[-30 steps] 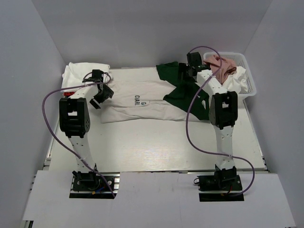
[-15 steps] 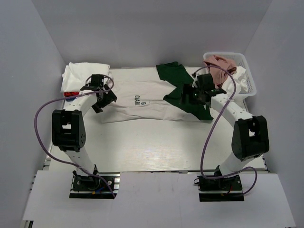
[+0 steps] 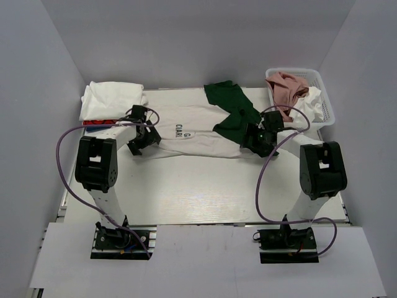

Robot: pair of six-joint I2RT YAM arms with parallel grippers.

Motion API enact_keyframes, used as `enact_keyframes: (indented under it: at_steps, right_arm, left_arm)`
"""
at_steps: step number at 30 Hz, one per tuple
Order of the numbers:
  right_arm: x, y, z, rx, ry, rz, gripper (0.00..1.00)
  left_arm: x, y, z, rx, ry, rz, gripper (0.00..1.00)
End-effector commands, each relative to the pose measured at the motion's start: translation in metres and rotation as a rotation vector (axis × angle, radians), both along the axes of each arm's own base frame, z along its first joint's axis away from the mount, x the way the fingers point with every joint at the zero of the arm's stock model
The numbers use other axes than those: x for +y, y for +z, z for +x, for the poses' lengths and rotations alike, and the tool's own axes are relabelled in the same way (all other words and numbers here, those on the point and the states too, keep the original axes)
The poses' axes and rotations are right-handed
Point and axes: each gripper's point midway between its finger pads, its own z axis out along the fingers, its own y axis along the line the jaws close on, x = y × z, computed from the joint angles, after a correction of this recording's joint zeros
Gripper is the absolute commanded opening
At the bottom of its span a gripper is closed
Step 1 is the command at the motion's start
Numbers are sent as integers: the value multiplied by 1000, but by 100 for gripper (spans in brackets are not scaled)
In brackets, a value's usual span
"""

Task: Fold and stack the t-shirts

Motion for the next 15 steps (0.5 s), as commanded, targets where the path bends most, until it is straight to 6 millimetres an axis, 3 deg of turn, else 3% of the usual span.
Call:
enact_keyframes:
  at_steps: [1, 3, 6, 9, 11, 13, 15]
  right_arm:
    - [-22, -29, -32, 99, -74, -36, 90]
    - [-33, -35, -56, 129, -112, -57, 90]
    - [-30, -39, -92, 178, -109, -13, 90]
    - [-29, -46, -139, 270, -99, 10, 90]
    - [-27, -42, -166, 293, -99, 35, 90]
    - [-27, -50, -198, 348, -94, 45, 90]
    - [-29, -35, -212, 325, -115, 47, 90]
  left_arm:
    - [25, -26, -43, 127, 21, 111, 100]
    - [28, -30, -58, 143, 20, 114, 100]
    - [30, -42, -96, 208, 43, 85, 100]
    - [23, -35, -113, 209, 35, 55, 100]
    - [18, -38, -134, 241, 32, 14, 100]
    - [14, -30, -157, 258, 36, -15, 100]
    - [12, -27, -181, 291, 42, -37, 100]
